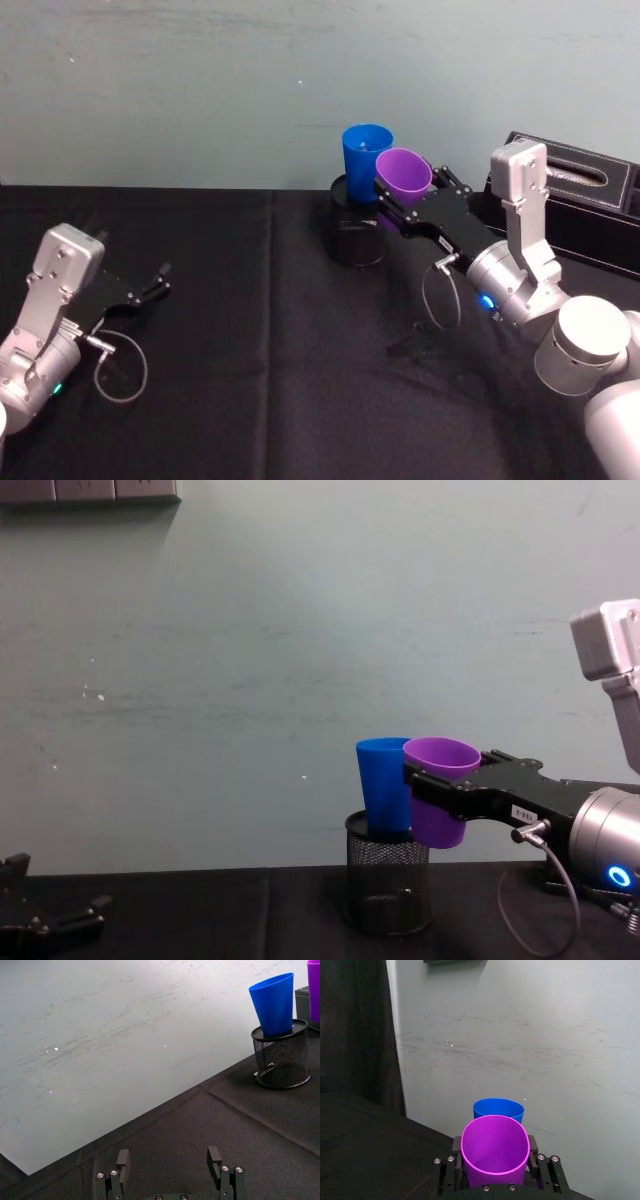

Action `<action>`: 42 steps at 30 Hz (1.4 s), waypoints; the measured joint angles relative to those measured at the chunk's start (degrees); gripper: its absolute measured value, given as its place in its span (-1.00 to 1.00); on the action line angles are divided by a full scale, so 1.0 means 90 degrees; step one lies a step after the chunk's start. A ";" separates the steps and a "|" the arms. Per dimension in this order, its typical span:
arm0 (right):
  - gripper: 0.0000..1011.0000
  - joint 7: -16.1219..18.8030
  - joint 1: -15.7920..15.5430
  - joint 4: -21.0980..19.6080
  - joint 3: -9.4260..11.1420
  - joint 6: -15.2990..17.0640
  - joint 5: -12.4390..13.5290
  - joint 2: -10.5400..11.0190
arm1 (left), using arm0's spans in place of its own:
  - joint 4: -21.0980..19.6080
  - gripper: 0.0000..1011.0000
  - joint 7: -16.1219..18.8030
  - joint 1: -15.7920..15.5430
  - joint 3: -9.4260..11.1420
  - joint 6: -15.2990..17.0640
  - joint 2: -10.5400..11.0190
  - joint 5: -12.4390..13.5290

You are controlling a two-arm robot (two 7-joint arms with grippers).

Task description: Pick up one cup with a gripper and tap it against the other cup.

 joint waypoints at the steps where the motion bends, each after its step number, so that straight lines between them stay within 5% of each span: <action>1: 0.45 0.0000 0.0003 0.0004 0.0000 0.0000 0.0000 -0.0001 | 0.0000 1.00 0.0000 0.0000 0.0000 0.0000 0.0000 0.0000; 42: 0.45 -0.0009 0.0040 0.0064 -0.0003 -0.0015 -0.0003 -0.0017 | 0.0000 1.00 0.0000 0.0000 0.0000 0.0000 0.0000 0.0000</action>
